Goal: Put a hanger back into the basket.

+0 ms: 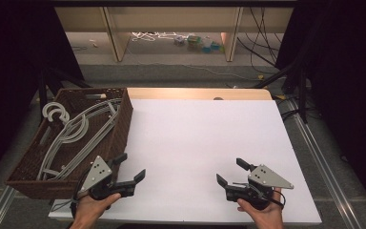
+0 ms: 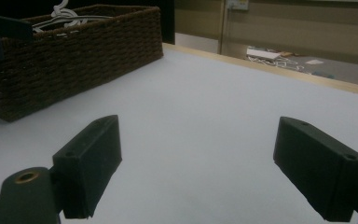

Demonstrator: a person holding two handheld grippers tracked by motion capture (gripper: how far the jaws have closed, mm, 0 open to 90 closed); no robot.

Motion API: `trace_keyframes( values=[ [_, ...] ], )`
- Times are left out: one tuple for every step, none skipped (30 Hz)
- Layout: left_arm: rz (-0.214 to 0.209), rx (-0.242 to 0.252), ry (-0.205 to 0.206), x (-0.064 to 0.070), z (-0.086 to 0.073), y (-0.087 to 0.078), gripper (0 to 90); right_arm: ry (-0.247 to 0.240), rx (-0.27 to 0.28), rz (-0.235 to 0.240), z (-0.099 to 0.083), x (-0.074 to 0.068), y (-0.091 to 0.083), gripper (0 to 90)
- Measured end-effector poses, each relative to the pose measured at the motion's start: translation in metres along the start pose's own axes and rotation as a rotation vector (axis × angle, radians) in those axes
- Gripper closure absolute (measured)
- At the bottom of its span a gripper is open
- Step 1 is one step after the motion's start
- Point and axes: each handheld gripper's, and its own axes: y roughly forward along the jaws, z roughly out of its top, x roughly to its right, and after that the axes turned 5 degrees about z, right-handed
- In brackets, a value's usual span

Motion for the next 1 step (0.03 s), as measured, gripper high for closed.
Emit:
trace_keyframes(
  values=[
    [-0.009, 0.009, -0.001, 0.0002, -0.0005, 0.0014, 16.1, -0.001, 0.004, -0.001, -0.0001, 0.0001, 0.0002, 16.0]
  ],
)
